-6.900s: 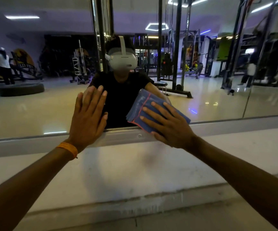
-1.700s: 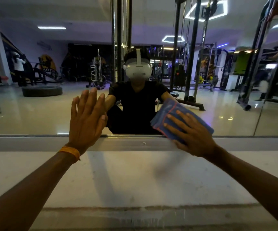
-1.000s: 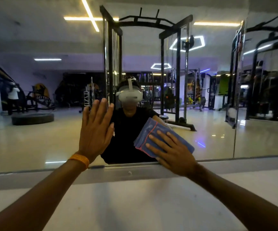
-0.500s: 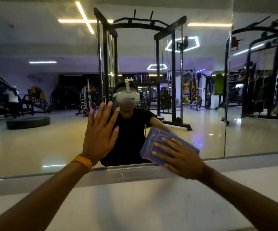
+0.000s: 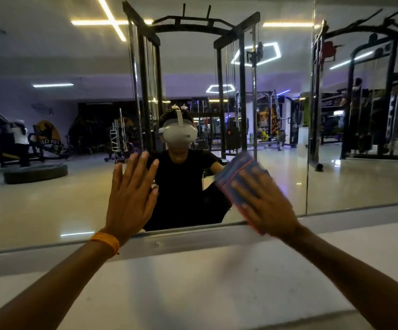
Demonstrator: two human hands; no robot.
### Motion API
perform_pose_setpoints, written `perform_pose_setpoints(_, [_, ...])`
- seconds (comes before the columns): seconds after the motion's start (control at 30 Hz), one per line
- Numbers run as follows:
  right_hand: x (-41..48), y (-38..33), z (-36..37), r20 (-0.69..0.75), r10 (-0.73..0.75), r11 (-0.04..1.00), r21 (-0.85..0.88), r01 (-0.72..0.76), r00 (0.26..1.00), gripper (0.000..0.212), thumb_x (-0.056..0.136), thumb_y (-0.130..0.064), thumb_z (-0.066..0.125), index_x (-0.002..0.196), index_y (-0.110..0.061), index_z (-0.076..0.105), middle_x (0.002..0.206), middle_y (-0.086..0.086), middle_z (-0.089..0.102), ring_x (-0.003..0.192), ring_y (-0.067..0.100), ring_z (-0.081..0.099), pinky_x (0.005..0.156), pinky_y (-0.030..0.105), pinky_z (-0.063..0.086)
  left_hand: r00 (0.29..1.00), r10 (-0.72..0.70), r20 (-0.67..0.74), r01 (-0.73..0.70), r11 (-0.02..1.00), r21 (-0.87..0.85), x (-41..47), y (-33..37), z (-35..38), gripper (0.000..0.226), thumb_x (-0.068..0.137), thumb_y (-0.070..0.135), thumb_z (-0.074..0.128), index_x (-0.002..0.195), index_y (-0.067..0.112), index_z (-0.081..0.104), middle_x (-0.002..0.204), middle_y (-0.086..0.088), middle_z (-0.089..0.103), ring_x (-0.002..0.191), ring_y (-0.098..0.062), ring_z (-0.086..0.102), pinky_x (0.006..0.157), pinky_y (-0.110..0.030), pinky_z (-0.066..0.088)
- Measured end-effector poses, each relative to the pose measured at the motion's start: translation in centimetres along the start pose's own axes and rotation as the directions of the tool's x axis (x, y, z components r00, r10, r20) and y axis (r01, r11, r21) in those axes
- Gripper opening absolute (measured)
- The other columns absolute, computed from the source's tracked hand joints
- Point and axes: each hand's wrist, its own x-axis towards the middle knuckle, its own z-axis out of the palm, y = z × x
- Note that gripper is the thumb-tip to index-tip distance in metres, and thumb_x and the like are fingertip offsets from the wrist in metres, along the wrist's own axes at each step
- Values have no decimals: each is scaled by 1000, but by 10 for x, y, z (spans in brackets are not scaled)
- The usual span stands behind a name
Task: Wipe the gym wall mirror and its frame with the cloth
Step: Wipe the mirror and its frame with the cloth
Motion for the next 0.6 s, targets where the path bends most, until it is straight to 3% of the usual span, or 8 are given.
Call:
perform_pose_setpoints(0.07, [5, 17, -10, -75, 349, 936, 79, -343, 934, 56, 109, -31, 34, 160, -10, 28, 173, 10, 6, 160, 28, 0, 125, 63, 15, 1000, -25, -8, 24, 1000, -15, 4, 1, -1, 64, 106, 37, 33, 163, 9, 23, 173, -16, 9, 160, -37, 7, 124, -66, 13])
perform_pose_setpoints(0.13, [14, 6, -6, -81, 498, 863, 143, -484, 863, 58, 108, -28, 38, 162, -10, 27, 172, 15, 10, 160, 35, 2, 126, 65, 10, 999, -40, -13, 39, 999, -31, 13, 4, -3, 65, 106, 36, 33, 164, 10, 23, 173, -15, 10, 160, -36, 6, 125, -65, 12])
perform_pose_setpoints(0.17, [16, -8, 2, -66, 447, 891, 120, -437, 892, 58, 109, -29, 38, 163, -11, 26, 172, 16, 12, 159, 39, 5, 125, 65, 10, 999, -39, -16, 38, 999, -35, 18, 5, -3, 65, 105, 36, 33, 164, 10, 23, 173, -15, 9, 160, -35, 6, 125, -64, 12])
perform_pose_setpoints(0.23, [15, -32, 17, 16, 176, 982, 65, -176, 984, 57, 109, -34, 35, 163, -18, 25, 171, 15, 18, 158, 39, 9, 125, 63, 11, 999, -32, -20, 32, 999, -43, 27, 7, -4, 64, 105, 36, 33, 164, 12, 22, 173, -13, 9, 160, -34, 5, 126, -63, 9])
perform_pose_setpoints(0.3, [19, -33, 21, 92, -53, 998, -8, 54, 994, 58, 108, -42, 37, 162, -24, 27, 170, 12, 22, 159, 35, 11, 127, 54, 11, 999, -31, -37, 30, 999, -32, 37, 4, -5, 65, 105, 36, 33, 164, 13, 21, 173, -12, 8, 160, -32, 5, 127, -61, 8])
perform_pose_setpoints(0.4, [54, 2, 4, 108, -105, 993, -44, 110, 989, 60, 109, -50, 31, 163, -25, 26, 171, 10, 20, 159, 33, 11, 127, 55, 14, 998, -20, -56, 18, 1000, -19, 50, -9, -8, 65, 107, 39, 30, 165, 13, 18, 173, -12, 7, 160, -33, 4, 127, -61, 8])
perform_pose_setpoints(0.5, [105, 33, -12, -20, 181, 983, 13, -181, 983, 61, 110, -49, 28, 164, -24, 16, 172, 12, 12, 160, 33, 3, 128, 57, 7, 997, -12, -70, 11, 1000, -19, 67, -24, -14, 66, 106, 40, 29, 165, 13, 15, 174, -12, 3, 160, -33, 2, 127, -62, 6])
perform_pose_setpoints(0.6, [147, 17, -11, -144, 483, 876, 69, -478, 864, 62, 109, -50, 24, 165, -25, 16, 173, 10, 8, 160, 33, 0, 129, 48, -6, 996, -65, -68, 64, 998, -16, 89, -38, -23, 68, 105, 41, 29, 166, 15, 11, 174, -11, -2, 161, -32, -3, 127, -61, 2])
